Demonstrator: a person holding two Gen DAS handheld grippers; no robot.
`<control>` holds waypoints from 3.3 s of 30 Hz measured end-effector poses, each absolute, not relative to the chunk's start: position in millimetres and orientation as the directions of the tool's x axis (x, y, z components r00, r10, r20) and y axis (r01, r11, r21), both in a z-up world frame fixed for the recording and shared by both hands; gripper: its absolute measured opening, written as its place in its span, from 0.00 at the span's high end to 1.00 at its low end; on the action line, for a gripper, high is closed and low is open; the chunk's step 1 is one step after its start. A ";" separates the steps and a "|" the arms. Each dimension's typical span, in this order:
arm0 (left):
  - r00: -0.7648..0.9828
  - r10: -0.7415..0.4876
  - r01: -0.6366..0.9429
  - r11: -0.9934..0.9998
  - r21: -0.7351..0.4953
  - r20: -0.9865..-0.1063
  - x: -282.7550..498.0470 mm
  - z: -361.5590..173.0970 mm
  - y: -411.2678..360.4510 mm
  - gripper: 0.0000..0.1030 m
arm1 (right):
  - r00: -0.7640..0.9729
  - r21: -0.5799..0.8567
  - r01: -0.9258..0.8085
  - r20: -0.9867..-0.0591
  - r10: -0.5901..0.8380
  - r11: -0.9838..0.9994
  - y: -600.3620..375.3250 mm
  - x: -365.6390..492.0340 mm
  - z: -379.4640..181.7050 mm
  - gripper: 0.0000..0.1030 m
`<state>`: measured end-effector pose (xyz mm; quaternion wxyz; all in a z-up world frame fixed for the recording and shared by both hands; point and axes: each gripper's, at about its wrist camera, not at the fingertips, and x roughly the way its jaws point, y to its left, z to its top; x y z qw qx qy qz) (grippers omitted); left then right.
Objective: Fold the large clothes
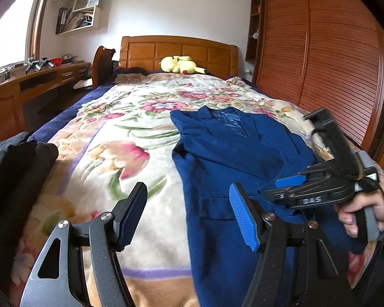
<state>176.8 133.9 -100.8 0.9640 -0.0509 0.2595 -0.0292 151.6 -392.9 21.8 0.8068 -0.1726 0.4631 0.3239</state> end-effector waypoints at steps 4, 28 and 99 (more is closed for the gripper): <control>0.861 -0.077 0.023 0.993 -0.112 -0.503 176.8 -102.3 137.1 0.34 | 0.363 0.008 -0.667 -0.870 0.334 0.745 -385.8 165.5 7.2 0.56; 0.855 -0.154 0.127 0.988 -0.088 -0.495 183.8 -92.2 87.8 0.34 | 0.573 0.151 -0.556 -0.643 0.509 0.817 -530.3 49.9 63.4 0.99; 0.751 -0.280 0.327 0.944 -0.032 -0.598 175.3 -61.7 -18.0 0.97 | 0.670 0.028 -0.430 -0.660 0.340 0.903 -602.8 50.0 -28.5 0.58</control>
